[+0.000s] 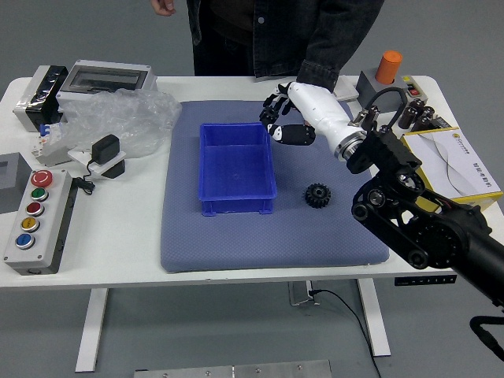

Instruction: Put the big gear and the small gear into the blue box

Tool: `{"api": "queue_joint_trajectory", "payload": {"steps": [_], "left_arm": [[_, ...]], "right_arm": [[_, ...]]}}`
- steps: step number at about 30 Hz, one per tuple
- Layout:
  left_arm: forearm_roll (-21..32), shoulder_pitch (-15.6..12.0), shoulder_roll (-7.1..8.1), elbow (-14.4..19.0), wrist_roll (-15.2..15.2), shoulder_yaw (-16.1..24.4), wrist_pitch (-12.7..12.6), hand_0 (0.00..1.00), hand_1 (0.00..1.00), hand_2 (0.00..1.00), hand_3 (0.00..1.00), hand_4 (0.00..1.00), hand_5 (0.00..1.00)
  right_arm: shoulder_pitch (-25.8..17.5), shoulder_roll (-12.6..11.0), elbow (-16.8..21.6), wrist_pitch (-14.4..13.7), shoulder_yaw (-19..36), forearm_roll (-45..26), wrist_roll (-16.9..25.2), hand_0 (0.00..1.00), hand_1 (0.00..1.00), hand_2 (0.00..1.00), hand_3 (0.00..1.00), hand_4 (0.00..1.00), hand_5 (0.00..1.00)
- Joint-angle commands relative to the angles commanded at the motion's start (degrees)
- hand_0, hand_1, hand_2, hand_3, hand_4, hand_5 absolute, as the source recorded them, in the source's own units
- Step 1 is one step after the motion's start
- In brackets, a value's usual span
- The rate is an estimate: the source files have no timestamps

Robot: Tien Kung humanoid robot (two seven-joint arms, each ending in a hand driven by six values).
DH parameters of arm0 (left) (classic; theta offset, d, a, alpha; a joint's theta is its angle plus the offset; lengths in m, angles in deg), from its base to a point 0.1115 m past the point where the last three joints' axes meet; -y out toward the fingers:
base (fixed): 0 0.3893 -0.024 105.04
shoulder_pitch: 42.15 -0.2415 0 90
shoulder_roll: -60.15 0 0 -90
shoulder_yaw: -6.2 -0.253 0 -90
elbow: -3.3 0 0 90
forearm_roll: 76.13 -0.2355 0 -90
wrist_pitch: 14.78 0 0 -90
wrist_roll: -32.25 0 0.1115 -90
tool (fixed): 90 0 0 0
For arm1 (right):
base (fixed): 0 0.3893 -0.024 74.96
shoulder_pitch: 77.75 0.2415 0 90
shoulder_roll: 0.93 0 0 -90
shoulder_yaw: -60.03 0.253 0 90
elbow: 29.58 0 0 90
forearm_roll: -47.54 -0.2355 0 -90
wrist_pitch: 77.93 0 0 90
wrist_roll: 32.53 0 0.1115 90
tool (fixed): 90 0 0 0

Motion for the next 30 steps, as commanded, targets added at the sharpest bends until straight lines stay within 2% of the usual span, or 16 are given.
{"api": "queue_joint_trajectory", "payload": {"steps": [8, 9, 14, 15, 20, 21, 26, 27, 30], "left_arm": [[-0.1, -0.1, -0.11, 0.0, 0.0, 0.0, 0.0, 0.849, 0.798, 0.799, 0.843, 0.583, 0.063], [-0.1, -0.1, -0.11, 0.0, 0.0, 0.0, 0.0, 0.849, 0.798, 0.799, 0.843, 0.583, 0.063], [0.0, -0.1, -0.14, 0.0, -0.1, -0.1, 0.0, 0.849, 0.798, 0.799, 0.843, 0.583, 0.063], [0.0, -0.1, -0.14, 0.0, -0.1, -0.2, 0.0, 0.849, 0.798, 0.799, 0.843, 0.583, 0.063], [0.1, -0.1, -0.14, 0.0, -0.1, -0.3, 0.0, 0.849, 0.798, 0.799, 0.843, 0.583, 0.063], [0.1, -0.1, -0.14, 0.0, -0.1, -0.3, 0.0, 0.849, 0.798, 0.799, 0.843, 0.583, 0.063], [0.0, -0.1, -0.14, 0.0, -0.1, -0.3, 0.0, 0.849, 0.798, 0.799, 0.843, 0.583, 0.063], [0.1, -0.1, -0.14, 0.0, -0.1, -0.3, 0.0, 0.849, 0.798, 0.799, 0.843, 0.583, 0.063], [0.1, -0.1, -0.14, 0.0, -0.1, -0.3, 0.0, 0.849, 0.798, 0.799, 0.843, 0.583, 0.063]], "right_arm": [[-1.1, 3.7, -1.3, -0.7, -2.1, -1.4, 0.7, 0.618, 0.497, 0.477, 0.502, 0.587, 0.002], [-1.2, 4.0, -1.5, -0.7, -2.3, -1.6, 0.8, 0.67, 0.51, 0.498, 0.531, 0.587, 0.013], [-1.6, 5.2, -3.1, 0.1, -2.9, -2.9, 0.9, 0.67, 0.51, 0.498, 0.531, 0.587, 0.013], [-1.7, 5.3, -3.3, 0.4, -3.0, -3.3, 0.8, 0.682, 0.555, 0.597, 0.654, 0.64, 0.229], [-1.8, 5.6, -4.2, 2.7, -2.8, -4.7, 0.0, 0.682, 0.555, 0.597, 0.654, 0.64, 0.229], [-1.8, 5.6, -4.4, 3.2, -2.7, -5.1, -0.2, 0.677, 0.628, 0.73, 0.863, 0.739, 0.263], [-1.6, 5.5, -4.7, 4.5, -2.3, -6.1, -0.7, 0.677, 0.628, 0.73, 0.863, 0.739, 0.263], [-1.6, 5.5, -4.7, 4.6, -2.3, -6.3, -0.8, 0.721, 0.661, 0.792, 0.919, 0.802, 0.328], [-1.5, 5.4, -4.6, 5.1, -2.2, -6.9, -0.9, 0.721, 0.661, 0.792, 0.919, 0.802, 0.328]]}}
